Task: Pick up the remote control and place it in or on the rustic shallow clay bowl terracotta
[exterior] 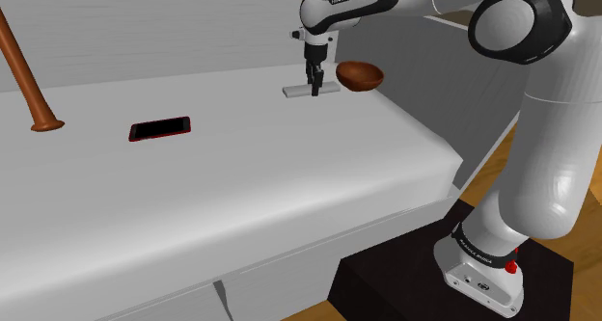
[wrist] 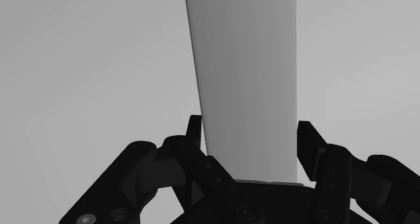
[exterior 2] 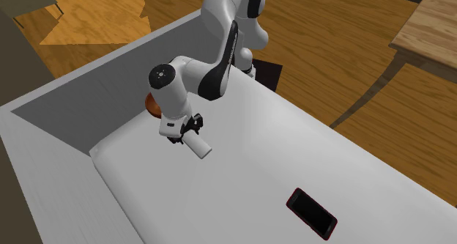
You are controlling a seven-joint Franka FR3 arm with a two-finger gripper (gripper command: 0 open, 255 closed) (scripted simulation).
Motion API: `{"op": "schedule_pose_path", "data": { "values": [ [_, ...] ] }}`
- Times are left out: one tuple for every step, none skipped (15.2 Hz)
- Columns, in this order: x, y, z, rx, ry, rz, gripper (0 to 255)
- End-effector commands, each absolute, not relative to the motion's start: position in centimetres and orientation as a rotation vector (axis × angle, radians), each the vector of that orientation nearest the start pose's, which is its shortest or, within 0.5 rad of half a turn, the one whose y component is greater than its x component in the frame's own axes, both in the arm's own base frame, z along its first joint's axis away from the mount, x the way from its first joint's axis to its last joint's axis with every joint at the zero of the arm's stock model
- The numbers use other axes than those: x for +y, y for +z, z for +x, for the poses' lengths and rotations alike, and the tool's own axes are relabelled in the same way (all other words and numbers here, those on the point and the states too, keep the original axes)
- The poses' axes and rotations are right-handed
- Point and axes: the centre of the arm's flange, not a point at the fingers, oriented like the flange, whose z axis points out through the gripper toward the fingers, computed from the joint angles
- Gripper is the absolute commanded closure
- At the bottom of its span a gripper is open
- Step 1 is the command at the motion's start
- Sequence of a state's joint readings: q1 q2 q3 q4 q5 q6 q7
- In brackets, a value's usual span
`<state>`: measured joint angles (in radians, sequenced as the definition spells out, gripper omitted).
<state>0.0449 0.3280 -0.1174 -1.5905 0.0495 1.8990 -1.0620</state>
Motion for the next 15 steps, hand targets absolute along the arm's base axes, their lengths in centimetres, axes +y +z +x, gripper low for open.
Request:
{"op": "schedule_pose_path", "data": {
  "values": [
    [-3.6, 44.5, 65.4, -1.469, 0.016, -2.758, 255],
    [-3.6, 44.4, 65.4, -1.469, 0.016, -2.758, 255],
    [-3.6, 45.0, 65.4, -1.469, 0.016, -2.758, 255],
    [-3.6, 45.5, 65.4, -1.469, 0.016, -2.758, 255],
    [-3.6, 46.0, 65.4, -1.469, 0.016, -2.758, 255],
    [-3.6, 46.6, 65.4, -1.469, 0.016, -2.758, 255],
    [-3.6, 47.1, 65.4, -1.469, 0.016, -2.758, 255],
    [-3.6, 47.6, 65.4, -1.469, 0.016, -2.758, 255],
    [-3.6, 48.1, 65.4, -1.469, 0.016, -2.758, 255],
    [-3.6, 48.7, 65.4, -1.469, 0.016, -2.758, 255],
    [-3.6, 49.2, 65.4, -1.469, 0.016, -2.758, 255],
    [-3.6, 49.7, 65.4, -1.469, 0.016, -2.758, 255],
    [-3.6, 50.3, 65.4, -1.469, 0.016, -2.758, 255],
    [-3.6, 50.8, 65.4, -1.469, 0.016, -2.758, 255],
    [-3.6, 51.3, 65.4, -1.469, 0.016, -2.758, 255]
  ]
}}
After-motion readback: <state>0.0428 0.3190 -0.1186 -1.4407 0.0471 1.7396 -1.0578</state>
